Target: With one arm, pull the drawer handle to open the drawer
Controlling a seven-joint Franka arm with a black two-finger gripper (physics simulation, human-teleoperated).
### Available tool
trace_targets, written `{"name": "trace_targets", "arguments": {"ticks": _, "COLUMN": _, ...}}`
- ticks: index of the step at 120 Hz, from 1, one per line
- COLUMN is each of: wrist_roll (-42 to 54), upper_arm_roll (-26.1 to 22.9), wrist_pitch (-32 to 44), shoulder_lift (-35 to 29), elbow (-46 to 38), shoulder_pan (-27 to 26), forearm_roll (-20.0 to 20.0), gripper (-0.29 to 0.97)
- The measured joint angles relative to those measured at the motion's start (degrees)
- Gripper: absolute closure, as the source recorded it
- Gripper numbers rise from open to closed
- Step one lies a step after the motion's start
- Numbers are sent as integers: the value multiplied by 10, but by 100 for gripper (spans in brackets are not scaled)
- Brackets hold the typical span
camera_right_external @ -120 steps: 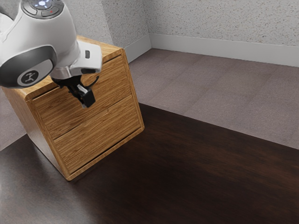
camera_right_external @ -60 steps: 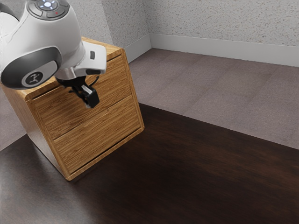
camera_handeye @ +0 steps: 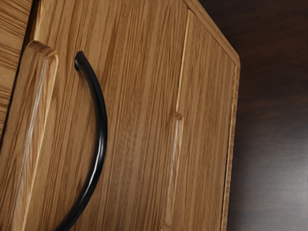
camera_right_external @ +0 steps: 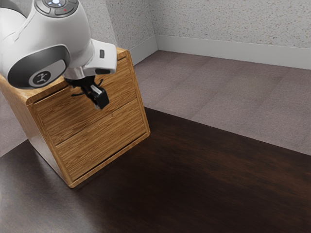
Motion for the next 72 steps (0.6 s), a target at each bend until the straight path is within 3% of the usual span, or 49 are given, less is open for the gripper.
{"name": "trace_targets", "arguments": {"ticks": 72, "wrist_roll": -3, "upper_arm_roll": 38, "wrist_pitch": 6, "shoulder_lift": -1, "elbow": -11, "shoulder_pan": -18, "forearm_roll": -5, "gripper": 0}}
